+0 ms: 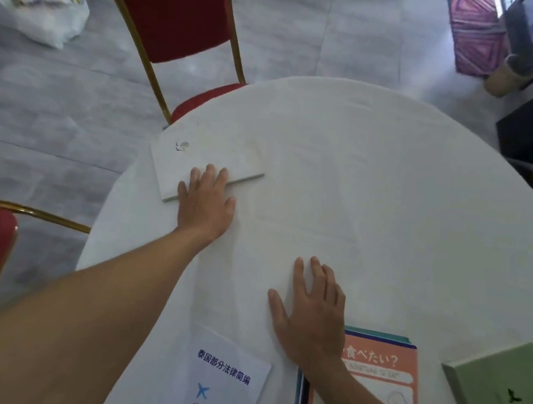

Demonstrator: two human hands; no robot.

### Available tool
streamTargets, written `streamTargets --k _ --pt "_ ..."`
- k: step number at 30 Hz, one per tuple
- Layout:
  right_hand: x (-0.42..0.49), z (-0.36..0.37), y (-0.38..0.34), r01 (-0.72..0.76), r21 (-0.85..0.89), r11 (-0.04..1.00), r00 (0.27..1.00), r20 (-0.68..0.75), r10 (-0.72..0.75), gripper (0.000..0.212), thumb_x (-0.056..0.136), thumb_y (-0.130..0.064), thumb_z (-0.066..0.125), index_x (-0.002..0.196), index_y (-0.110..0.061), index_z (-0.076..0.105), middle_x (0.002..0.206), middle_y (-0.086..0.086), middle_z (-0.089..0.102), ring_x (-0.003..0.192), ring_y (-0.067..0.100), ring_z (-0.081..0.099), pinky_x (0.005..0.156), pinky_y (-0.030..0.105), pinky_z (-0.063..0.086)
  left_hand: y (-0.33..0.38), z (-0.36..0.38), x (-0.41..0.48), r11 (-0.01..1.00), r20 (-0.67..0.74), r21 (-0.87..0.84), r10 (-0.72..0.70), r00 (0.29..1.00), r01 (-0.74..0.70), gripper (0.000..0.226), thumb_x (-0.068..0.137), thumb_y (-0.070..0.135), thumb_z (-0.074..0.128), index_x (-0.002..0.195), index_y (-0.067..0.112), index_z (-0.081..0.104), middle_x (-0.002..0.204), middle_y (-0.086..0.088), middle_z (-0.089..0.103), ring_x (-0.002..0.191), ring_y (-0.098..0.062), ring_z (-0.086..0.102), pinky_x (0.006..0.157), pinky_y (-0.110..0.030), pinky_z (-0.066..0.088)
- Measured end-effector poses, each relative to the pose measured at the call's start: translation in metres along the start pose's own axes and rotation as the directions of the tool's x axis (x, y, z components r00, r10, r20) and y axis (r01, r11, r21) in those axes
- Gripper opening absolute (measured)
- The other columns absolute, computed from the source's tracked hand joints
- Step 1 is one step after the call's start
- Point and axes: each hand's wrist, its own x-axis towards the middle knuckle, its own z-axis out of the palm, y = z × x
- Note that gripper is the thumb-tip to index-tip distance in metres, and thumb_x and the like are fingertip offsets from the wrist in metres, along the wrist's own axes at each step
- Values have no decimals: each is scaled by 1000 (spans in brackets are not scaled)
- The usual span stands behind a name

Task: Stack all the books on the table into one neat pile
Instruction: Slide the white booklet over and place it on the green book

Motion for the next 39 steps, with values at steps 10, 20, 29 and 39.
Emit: streamTargets --k 10,20,29,39 --pt "0 -2 2 -10 37 999 1000 1 10 75 91 -67 36 151 -22 39 156 7 37 145 29 30 114 45 31 4 7 -42 909 -78 314 311 947 -273 39 98 32 50 129 10 50 117 -10 57 111 -36 54 88 -50 47" --pt "-5 -11 8 7 146 989 997 69 -17 84 88 -79 16 157 -31 23 167 -4 14 153 17 6 122 37 12 4 -6 -64 833 7 392 421 907 -390 29 81 2 53 109 8 57 103 -10 60 90 -26 58 54 -32 45" --pt "-7 -9 8 17 140 990 999 44 -23 87 87 -82 17 156 -31 25 166 -3 15 153 17 7 121 37 10 -2 14 -78 950 25 -3 312 950 -312 51 92 57 35 130 27 49 146 3 46 128 -30 39 107 -53 29" --pt "-5 -13 4 -32 190 981 999 29 27 90 87 -82 20 157 -26 21 164 -7 22 151 15 17 121 37 18 -42 21 -96 904 -154 -98 399 904 -415 44 83 52 64 106 14 59 101 0 56 103 -27 53 78 -29 46"
